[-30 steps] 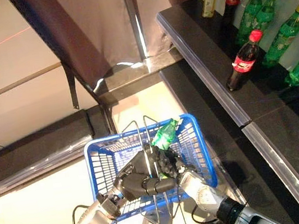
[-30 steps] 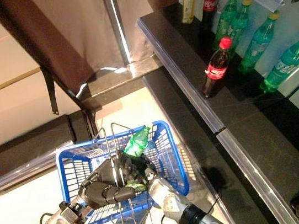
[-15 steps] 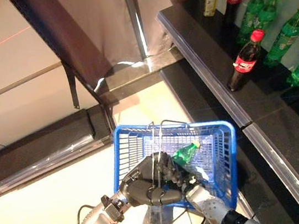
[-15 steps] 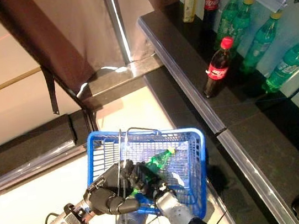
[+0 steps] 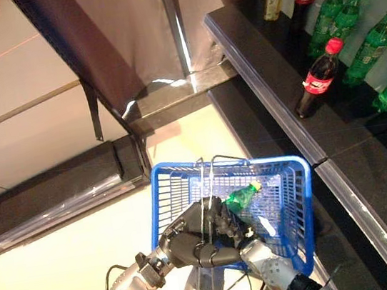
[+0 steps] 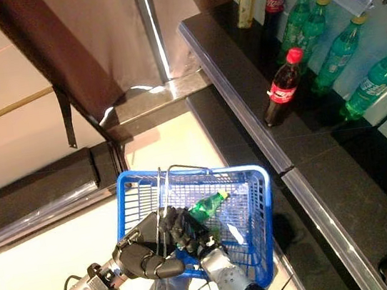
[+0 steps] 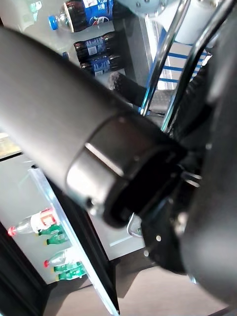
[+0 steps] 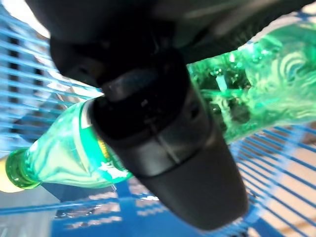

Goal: Pick up the drink and place into the basket.

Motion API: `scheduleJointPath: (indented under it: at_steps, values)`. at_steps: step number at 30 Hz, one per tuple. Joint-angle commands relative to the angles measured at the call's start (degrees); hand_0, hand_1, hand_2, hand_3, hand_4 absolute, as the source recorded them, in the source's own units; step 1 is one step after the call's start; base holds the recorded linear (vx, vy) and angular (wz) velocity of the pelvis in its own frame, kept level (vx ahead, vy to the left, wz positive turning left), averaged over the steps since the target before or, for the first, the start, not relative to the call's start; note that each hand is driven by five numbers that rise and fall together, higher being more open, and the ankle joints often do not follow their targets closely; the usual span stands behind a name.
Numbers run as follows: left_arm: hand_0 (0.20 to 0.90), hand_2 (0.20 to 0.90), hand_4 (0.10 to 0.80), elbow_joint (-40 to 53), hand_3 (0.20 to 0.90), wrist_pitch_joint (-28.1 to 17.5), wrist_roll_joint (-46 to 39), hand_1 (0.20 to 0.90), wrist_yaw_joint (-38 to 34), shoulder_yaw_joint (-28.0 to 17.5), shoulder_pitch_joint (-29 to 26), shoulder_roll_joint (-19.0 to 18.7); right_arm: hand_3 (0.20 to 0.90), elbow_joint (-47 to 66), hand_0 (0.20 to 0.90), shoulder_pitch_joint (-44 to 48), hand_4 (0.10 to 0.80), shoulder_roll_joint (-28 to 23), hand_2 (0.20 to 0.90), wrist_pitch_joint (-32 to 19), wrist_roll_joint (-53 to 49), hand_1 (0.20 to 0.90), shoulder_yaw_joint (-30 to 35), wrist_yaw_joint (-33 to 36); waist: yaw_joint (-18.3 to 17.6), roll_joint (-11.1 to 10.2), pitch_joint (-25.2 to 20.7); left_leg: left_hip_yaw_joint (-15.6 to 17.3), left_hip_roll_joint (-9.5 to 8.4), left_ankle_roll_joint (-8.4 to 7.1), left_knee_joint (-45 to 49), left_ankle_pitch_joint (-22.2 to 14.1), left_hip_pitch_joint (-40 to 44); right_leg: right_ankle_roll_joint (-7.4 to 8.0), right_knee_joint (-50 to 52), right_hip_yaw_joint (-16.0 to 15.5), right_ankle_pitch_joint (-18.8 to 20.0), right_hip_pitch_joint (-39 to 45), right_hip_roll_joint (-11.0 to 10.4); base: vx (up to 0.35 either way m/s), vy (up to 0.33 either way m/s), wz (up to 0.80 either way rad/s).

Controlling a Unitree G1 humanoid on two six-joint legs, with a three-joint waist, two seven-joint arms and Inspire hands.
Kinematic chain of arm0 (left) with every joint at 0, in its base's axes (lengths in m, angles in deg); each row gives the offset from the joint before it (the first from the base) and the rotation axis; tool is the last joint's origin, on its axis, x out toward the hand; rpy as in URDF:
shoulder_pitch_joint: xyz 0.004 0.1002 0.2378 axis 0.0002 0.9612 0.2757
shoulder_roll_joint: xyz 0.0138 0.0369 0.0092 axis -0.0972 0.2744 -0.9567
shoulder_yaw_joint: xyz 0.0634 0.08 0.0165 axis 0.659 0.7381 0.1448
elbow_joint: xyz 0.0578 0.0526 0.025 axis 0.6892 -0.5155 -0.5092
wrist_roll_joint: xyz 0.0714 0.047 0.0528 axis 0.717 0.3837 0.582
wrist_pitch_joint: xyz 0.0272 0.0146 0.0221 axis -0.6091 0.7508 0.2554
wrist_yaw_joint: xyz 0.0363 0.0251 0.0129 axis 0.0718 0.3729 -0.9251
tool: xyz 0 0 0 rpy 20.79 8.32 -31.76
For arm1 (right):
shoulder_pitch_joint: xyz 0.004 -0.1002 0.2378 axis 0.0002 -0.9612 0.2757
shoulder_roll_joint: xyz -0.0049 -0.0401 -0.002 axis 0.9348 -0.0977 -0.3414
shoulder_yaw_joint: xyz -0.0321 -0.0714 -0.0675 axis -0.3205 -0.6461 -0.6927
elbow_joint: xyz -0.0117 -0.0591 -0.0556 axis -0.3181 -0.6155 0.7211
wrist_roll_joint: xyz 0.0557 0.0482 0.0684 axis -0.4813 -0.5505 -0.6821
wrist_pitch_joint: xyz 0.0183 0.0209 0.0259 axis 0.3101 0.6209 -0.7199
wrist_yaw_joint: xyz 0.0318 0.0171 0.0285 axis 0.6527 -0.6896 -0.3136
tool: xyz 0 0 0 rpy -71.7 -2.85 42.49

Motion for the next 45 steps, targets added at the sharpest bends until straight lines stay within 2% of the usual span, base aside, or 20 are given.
scheduleJointPath:
  at_steps: [1, 8, 9, 12, 13, 14, 15, 17, 27, 34, 36, 40, 45]
  values:
    - [0.300, 0.300, 0.100, 18.07, 0.200, -7.86, -10.10, 0.300, 8.09, -1.14, -7.15, 5.16, 0.200, -1.47, 0.300, 7.10, 0.100, 8.03, 0.300, 0.85, 1.54, 0.300, 3.63, 0.49, -0.96, -0.94, -3.40, -0.41, -3.05, 2.70, 9.24, -6.52, -0.67, -1.22, -16.93, 0.26, 16.25, 6.25, 4.01, 0.054, 0.019, 0.02]
    - [0.300, 0.300, 0.100, 19.00, 0.200, -5.67, -9.85, 0.300, 7.08, -0.44, -8.61, 4.77, 0.200, -8.63, 0.300, 11.13, 0.100, 8.26, 0.300, 4.06, 0.87, 0.300, 9.33, 2.62, -0.12, -0.84, -3.57, -0.97, -3.59, 3.16, 9.31, -7.73, 0.18, -1.12, -16.92, 0.04, 16.56, 7.06, 3.86, 0.051, 0.009, 0.08]
    - [0.300, 0.300, 0.100, 19.08, 0.200, -5.40, -10.09, 0.300, 6.86, -0.53, -8.76, 4.61, 0.277, -9.44, 0.366, 11.57, 0.177, 8.13, 0.366, 4.61, 0.98, 0.366, 9.86, 2.56, 0.00, -0.85, -3.64, -1.05, -3.63, 3.19, 9.26, -7.77, 0.28, -1.08, -16.95, -0.03, 16.61, 7.14, 3.85, 0.046, 0.006, 0.14]
    - [0.300, 0.300, 0.100, 19.43, 0.200, -4.34, -10.65, 0.300, 6.16, -1.01, -9.01, 4.39, 0.299, -11.33, 0.385, 12.69, 0.199, 7.70, 0.385, 4.90, 0.93, 0.385, 11.24, 2.31, 0.38, -0.94, -3.74, -1.25, -3.74, 3.28, 9.31, -7.86, 0.41, -1.01, -16.90, -0.24, 16.70, 7.33, 3.84, 0.040, 0.006, 0.03]
    - [0.300, 0.300, 0.100, 19.53, 0.200, -4.01, -10.83, 0.300, 6.02, -1.15, -9.04, 4.33, 0.356, -11.86, 0.434, 13.03, 0.256, 7.67, 0.434, 4.93, 1.00, 0.434, 11.55, 2.21, 0.51, -0.96, -3.72, -1.35, -3.81, 3.34, 9.33, -7.93, 0.47, -0.96, -16.89, -0.28, 16.73, 7.38, 3.81, 0.048, 0.009, 0.04]
    - [0.300, 0.300, 0.100, 19.60, 0.200, -3.64, -10.89, 0.300, 5.95, -1.28, -9.06, 4.33, 0.466, -12.40, 0.528, 13.43, 0.366, 7.74, 0.528, 5.05, 1.29, 0.528, 11.83, 2.20, 0.66, -0.99, -3.76, -1.44, -3.87, 3.45, 9.25, -7.98, 0.61, -0.93, -16.89, -0.33, 16.74, 7.44, 3.82, 0.029, 0.008, 0.07]
    - [0.300, 0.300, 0.100, 19.79, 0.200, -3.28, -10.85, 0.300, 5.75, -1.40, -9.13, 4.46, 0.516, -12.52, 0.571, 13.64, 0.416, 7.79, 0.571, 4.93, 1.75, 0.571, 11.98, 2.42, 0.76, -1.00, -3.73, -1.47, -3.93, 3.52, 9.27, -8.02, 0.61, -0.93, -16.90, -0.35, 16.77, 7.45, 3.80, 0.025, 0.008, 0.10]
    - [0.300, 0.300, 0.100, 20.00, 0.200, -2.69, -11.07, 0.300, 5.43, -1.68, -9.23, 4.31, 0.900, -13.67, 0.900, 13.91, 0.800, 7.58, 0.900, 5.30, 2.36, 0.900, 12.41, 2.56, 0.92, -1.05, -3.82, -1.60, -3.98, 3.60, 9.27, -8.06, 0.69, -0.83, -16.79, -0.41, 16.83, 7.45, 3.75, 0.022, 0.004, 0.08]
    - [0.300, 0.300, 0.100, 20.33, 0.200, -1.16, -11.98, 0.300, 3.85, -2.21, -9.48, 4.13, 0.900, -16.53, 0.900, 14.75, 0.800, 7.48, 0.900, 4.59, 1.97, 0.900, 13.82, 0.36, 1.41, -1.36, -4.13, -1.67, -3.76, 3.79, 8.99, -7.90, 1.34, -0.62, -17.04, -0.51, 17.06, 8.16, 3.96, 0.006, 0.000, 0.00]
    - [0.300, 0.300, 0.100, 20.21, 0.200, -0.64, -11.92, 0.300, 3.49, -2.93, -8.45, 4.68, 0.900, -12.16, 0.900, 11.46, 0.800, 6.70, 0.900, 4.21, 3.70, 0.900, 12.62, -2.98, 0.87, -1.68, -4.25, -1.26, -3.44, 3.85, 8.79, -7.68, 1.54, -0.24, -16.99, -0.43, 17.26, 8.25, 3.90, 0.000, 0.000, 0.00]
    - [0.300, 0.300, 0.100, 20.11, 0.200, -0.30, -12.42, 0.300, 3.64, -3.43, -7.93, 4.86, 0.900, -9.58, 0.900, 9.88, 0.800, 6.29, 0.900, 3.43, 3.99, 0.900, 11.51, -4.40, 0.62, -1.75, -4.22, -1.08, -3.46, 3.97, 8.72, -7.74, 1.53, -0.11, -17.00, -0.38, 17.30, 8.11, 3.79, 0.000, 0.000, 0.00]
    - [0.300, 0.300, 0.100, 19.55, 0.200, -0.84, -12.12, 0.300, 4.81, -5.11, -6.04, 5.29, 0.900, 2.78, 0.900, 4.47, 0.800, 3.97, 0.900, 1.25, 5.60, 0.900, 7.54, -5.74, -0.60, -2.29, -3.55, -0.24, -3.09, 4.11, 8.39, -7.45, 0.99, 0.17, -17.02, -0.18, 17.49, 7.30, 3.77, -0.038, -0.005, -0.01]
    - [0.300, 0.300, 0.100, 18.01, 0.200, -2.97, -11.49, 0.300, 4.70, -6.53, -3.46, 6.55, 0.900, 16.56, 0.900, -2.60, 0.800, 1.07, 0.900, 2.32, 11.03, 0.900, 4.98, -8.58, -2.68, -3.05, -2.84, 1.11, -2.29, 4.34, 7.83, -7.17, 0.57, 0.59, -17.27, 0.65, 17.68, 6.04, 3.82, -0.066, -0.012, -0.10]
